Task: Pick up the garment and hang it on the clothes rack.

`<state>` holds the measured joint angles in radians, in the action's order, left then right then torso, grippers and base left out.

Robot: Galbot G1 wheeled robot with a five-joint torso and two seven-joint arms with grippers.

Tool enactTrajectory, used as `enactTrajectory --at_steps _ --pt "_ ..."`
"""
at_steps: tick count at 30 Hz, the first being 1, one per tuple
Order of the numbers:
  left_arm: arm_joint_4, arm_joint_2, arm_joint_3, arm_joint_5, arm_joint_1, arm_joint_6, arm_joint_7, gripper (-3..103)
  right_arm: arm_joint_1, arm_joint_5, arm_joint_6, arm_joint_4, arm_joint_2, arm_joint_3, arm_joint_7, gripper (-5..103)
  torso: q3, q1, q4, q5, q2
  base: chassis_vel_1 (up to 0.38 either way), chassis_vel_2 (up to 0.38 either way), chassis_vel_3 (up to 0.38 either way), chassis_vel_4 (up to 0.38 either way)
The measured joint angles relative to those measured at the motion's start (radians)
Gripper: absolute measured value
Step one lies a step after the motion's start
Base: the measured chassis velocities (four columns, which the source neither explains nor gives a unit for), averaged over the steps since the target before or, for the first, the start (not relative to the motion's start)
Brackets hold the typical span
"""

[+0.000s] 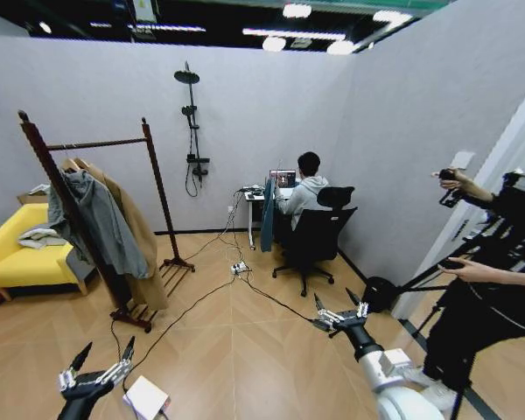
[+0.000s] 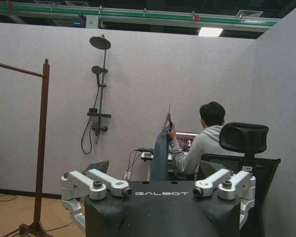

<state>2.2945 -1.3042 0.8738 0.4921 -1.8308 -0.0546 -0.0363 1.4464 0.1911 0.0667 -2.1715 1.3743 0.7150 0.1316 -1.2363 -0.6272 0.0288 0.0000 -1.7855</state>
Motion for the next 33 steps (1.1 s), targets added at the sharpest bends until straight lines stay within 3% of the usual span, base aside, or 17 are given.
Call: enactTrajectory --at_steps 33 --pt "0.0 0.0 0.0 0.0 0.0 0.0 0.0 100 -0.002 0.001 -0.053 0.023 0.003 0.001 0.031 100 0.0 0.0 0.0 0.0 0.0 -0.021 0.021 0.022 -0.02"
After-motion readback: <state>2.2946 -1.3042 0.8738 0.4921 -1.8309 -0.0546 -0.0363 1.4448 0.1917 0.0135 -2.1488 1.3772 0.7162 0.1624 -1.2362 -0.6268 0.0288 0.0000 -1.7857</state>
